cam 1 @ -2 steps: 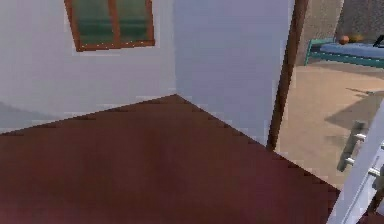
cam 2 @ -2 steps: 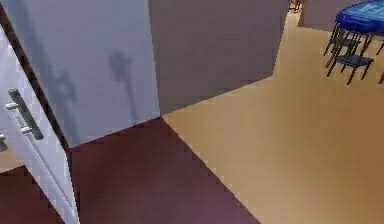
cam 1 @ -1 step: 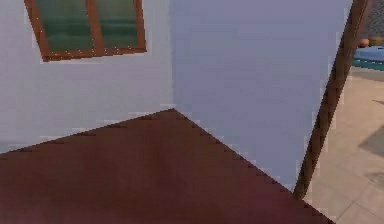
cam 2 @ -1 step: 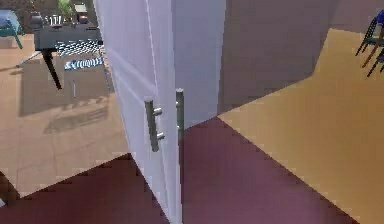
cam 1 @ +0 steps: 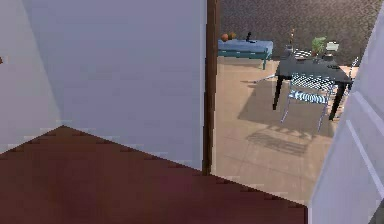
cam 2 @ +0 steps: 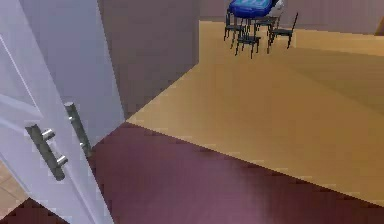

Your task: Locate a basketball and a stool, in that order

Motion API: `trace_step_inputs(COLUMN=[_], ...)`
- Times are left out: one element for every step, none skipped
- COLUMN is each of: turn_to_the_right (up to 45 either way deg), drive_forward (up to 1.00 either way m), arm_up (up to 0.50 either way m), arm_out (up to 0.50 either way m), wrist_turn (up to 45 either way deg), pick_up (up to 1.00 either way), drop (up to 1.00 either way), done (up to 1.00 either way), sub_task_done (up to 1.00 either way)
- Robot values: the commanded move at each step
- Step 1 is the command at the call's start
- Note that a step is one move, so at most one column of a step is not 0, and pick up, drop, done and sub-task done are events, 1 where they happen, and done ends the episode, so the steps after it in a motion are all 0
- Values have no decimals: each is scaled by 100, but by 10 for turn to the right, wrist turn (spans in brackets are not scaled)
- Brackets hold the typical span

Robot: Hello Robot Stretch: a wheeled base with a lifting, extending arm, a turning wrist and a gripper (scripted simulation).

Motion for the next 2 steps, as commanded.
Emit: trace_step_inputs(turn_to_the_right=[0,270], drive_forward=[50,0], arm_up=[0,0], arm_out=[0,0], wrist_turn=[0,0], pick_up=[0,0], drop=[0,0], done=[0,0], sub_task_done=[0,0])
